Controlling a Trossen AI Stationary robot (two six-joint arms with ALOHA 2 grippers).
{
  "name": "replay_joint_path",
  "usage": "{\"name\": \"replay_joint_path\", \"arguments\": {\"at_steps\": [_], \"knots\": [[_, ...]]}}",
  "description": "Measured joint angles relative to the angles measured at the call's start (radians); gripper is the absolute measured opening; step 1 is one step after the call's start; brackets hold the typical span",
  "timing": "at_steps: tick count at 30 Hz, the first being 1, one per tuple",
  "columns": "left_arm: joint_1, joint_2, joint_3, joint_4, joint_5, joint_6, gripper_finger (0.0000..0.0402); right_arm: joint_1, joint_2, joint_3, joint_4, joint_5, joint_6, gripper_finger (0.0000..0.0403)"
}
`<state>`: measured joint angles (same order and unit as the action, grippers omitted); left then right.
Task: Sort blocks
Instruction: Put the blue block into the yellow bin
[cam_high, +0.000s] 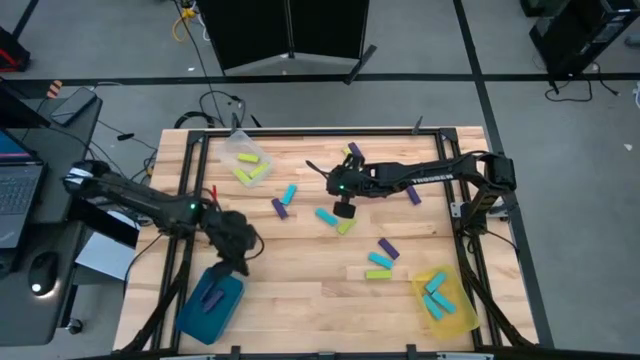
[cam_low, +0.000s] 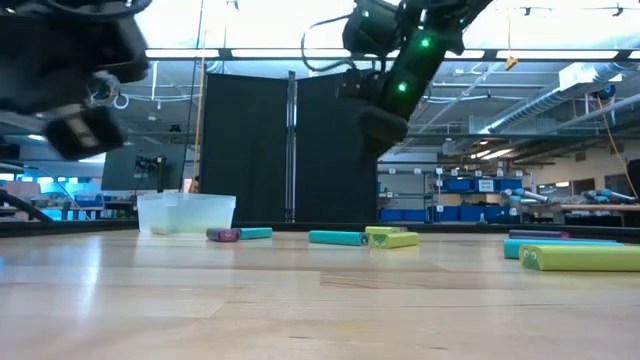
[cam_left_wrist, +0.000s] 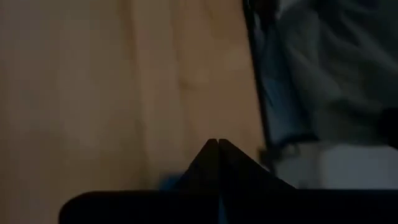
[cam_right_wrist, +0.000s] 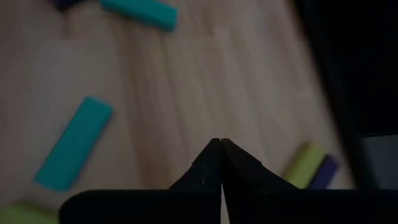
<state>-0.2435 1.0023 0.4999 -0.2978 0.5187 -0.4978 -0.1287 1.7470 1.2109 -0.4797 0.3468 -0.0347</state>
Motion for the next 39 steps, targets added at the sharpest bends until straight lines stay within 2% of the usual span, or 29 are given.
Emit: {"name": "replay_joint_path", "arguments": {"at_steps": [7,13,21,24,27,32,35,39], "knots": [[0.142,-0.010,0.000,0.141,-0.024,0.201,0.0002,0.005,0.000,-0.067,-0.003,-0.168,0.065,0.0051],[0.262,-0.006,0.000,0.258,-0.024,0.352,0.0001,0.031,-0.004,-0.079,-0.017,-0.174,0.066,0.0060],[0.365,0.018,-0.001,0.457,-0.008,0.519,0.0002,0.057,-0.065,-0.081,0.007,-0.174,0.071,0.0054],[0.393,0.043,-0.001,0.520,0.015,0.556,0.0002,0.057,-0.076,-0.125,0.160,-0.174,0.101,0.0047],[0.417,0.077,-0.001,0.581,0.038,0.590,0.0002,0.057,-0.066,-0.201,0.368,-0.206,0.121,0.0034],[0.455,0.139,-0.001,0.705,0.086,0.595,0.0002,0.058,-0.064,-0.311,0.614,-0.254,0.137,0.0009],[0.467,0.174,-0.001,0.758,0.102,0.596,0.0003,0.058,-0.066,-0.318,0.642,-0.291,0.168,0.0008],[0.481,0.226,-0.001,0.828,0.100,0.614,0.0003,0.053,-0.065,-0.315,0.643,-0.292,0.235,0.0035]]}}
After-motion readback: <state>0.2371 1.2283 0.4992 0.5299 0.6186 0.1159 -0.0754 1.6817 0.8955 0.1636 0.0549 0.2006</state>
